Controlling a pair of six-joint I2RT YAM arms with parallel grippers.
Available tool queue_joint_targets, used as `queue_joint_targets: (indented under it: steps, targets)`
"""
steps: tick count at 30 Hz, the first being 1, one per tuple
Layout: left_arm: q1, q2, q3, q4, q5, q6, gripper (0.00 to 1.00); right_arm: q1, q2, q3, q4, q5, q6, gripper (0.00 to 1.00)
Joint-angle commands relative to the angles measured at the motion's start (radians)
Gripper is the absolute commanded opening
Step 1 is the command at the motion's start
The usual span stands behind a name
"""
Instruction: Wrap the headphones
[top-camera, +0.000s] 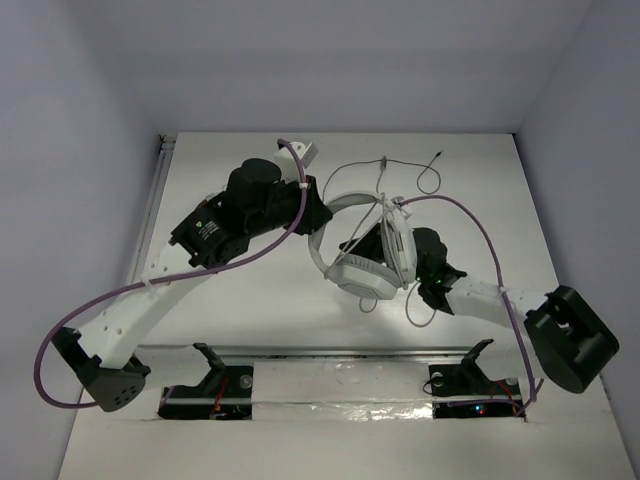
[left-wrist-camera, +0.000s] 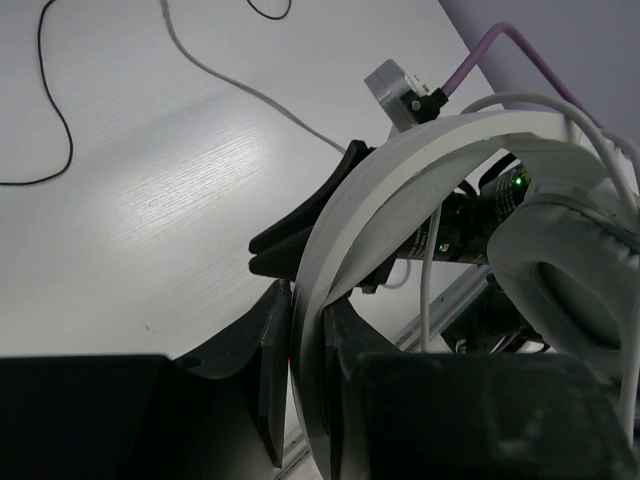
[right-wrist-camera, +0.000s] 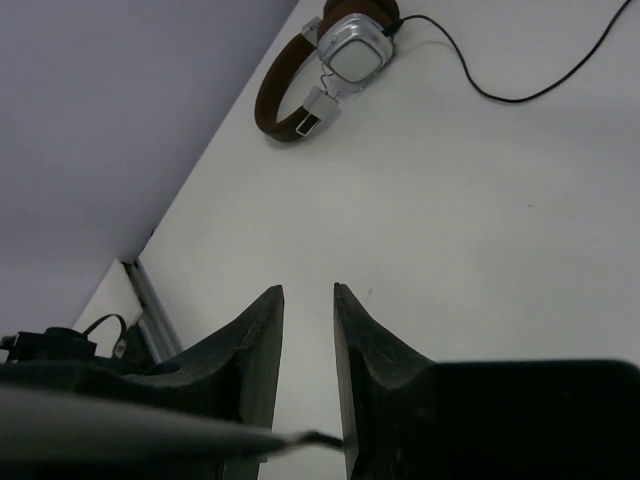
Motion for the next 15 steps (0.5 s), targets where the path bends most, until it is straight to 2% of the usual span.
queue_joint_targets:
  steps: [1, 8, 11, 15]
  targets:
    - [0.007, -0.017, 0.090, 0.218, -0.016, -0.127, 0.00, 0.003, 0.052, -0.016, 0.166, -0.115, 0.049, 0.33]
    - [0.007, 0.012, 0.091, 0.277, -0.122, -0.181, 0.00, 0.047, 0.041, -0.107, 0.268, -0.104, 0.116, 0.32]
    - [0.045, -0.011, 0.054, 0.329, -0.185, -0.222, 0.00, 0.069, 0.003, -0.145, 0.278, -0.093, 0.145, 0.28]
    - [0.083, -0.023, 0.009, 0.391, -0.217, -0.275, 0.00, 0.131, -0.010, -0.179, 0.274, -0.075, 0.174, 0.28]
